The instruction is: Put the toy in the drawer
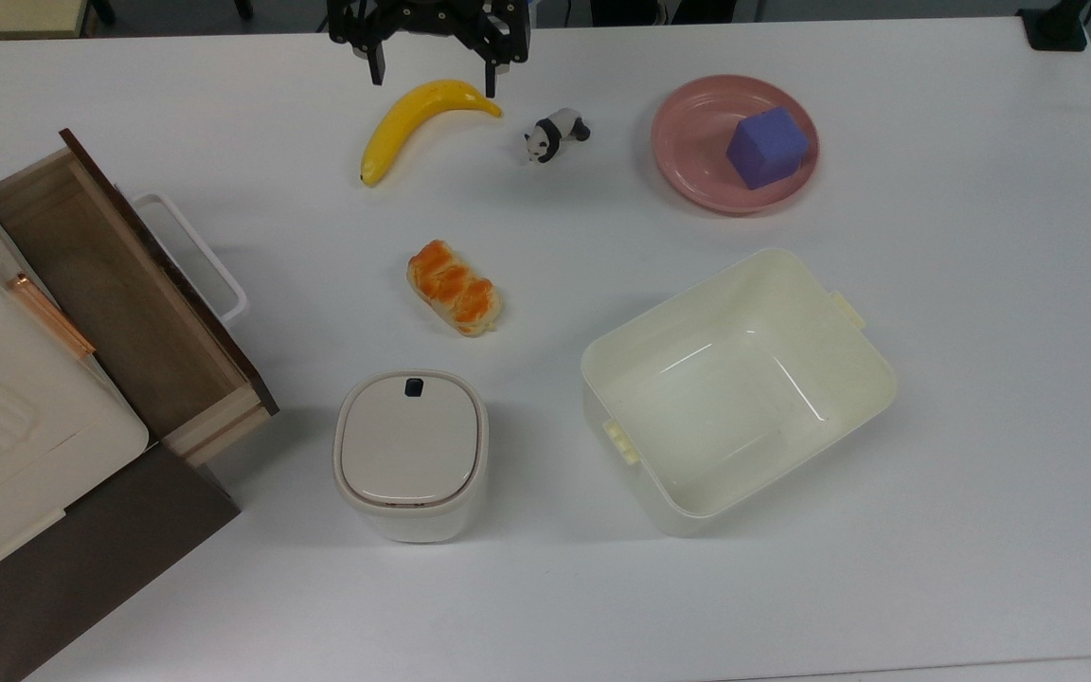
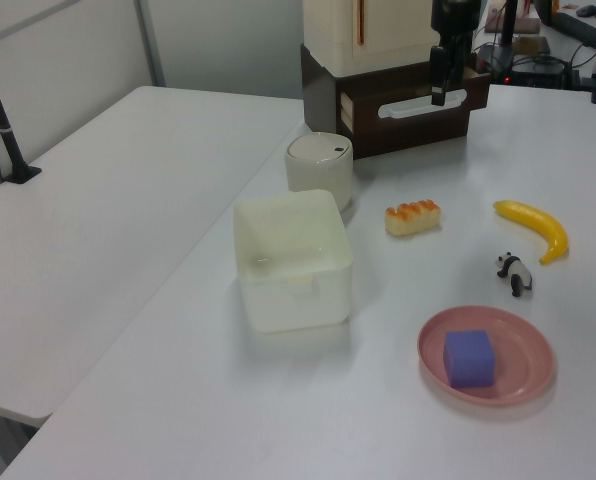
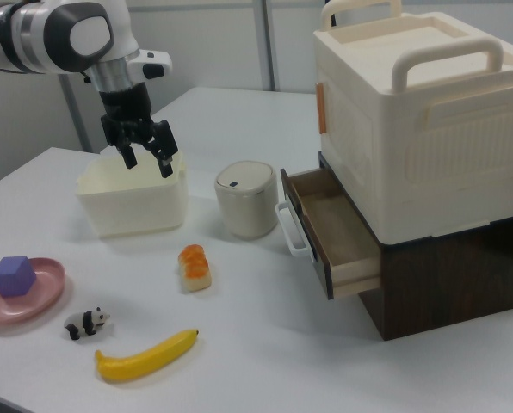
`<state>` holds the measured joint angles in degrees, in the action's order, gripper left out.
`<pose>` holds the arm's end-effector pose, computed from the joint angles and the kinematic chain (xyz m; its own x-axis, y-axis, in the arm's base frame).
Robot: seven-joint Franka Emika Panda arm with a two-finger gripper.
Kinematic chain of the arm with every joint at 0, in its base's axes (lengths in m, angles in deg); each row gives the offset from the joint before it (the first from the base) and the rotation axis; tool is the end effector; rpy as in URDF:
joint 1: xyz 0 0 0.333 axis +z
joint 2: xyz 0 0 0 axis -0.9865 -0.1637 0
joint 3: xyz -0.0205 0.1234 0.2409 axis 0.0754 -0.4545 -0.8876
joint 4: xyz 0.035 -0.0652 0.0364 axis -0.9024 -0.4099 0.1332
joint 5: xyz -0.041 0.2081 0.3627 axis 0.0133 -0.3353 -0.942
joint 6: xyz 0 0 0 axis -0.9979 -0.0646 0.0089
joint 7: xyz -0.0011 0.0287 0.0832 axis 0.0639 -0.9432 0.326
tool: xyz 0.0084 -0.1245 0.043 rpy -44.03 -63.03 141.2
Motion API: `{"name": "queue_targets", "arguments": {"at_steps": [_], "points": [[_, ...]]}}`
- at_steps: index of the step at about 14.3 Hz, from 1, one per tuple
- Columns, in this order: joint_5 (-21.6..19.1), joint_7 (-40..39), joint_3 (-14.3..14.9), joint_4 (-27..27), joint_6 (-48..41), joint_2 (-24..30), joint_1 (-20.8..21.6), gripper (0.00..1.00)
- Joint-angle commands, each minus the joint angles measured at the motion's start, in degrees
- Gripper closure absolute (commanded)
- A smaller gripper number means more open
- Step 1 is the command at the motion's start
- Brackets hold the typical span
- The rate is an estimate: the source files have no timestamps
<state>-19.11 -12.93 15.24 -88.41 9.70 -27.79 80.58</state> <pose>0.5957 0.0106 0.5064 0.9952 -0.0885 0.0411 -0.0902 -0.9950 0.0427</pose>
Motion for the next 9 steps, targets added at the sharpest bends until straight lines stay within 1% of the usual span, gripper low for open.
{"name": "queue_targets", "arguments": {"at_steps": [1, 9], "points": [[-0.64, 0.39, 0.6, 0.83, -2.35, 0.45, -0.09, 0.0], [-0.64, 0.82, 0.6, 0.83, -2.36, 0.45, -0.09, 0.0]]}}
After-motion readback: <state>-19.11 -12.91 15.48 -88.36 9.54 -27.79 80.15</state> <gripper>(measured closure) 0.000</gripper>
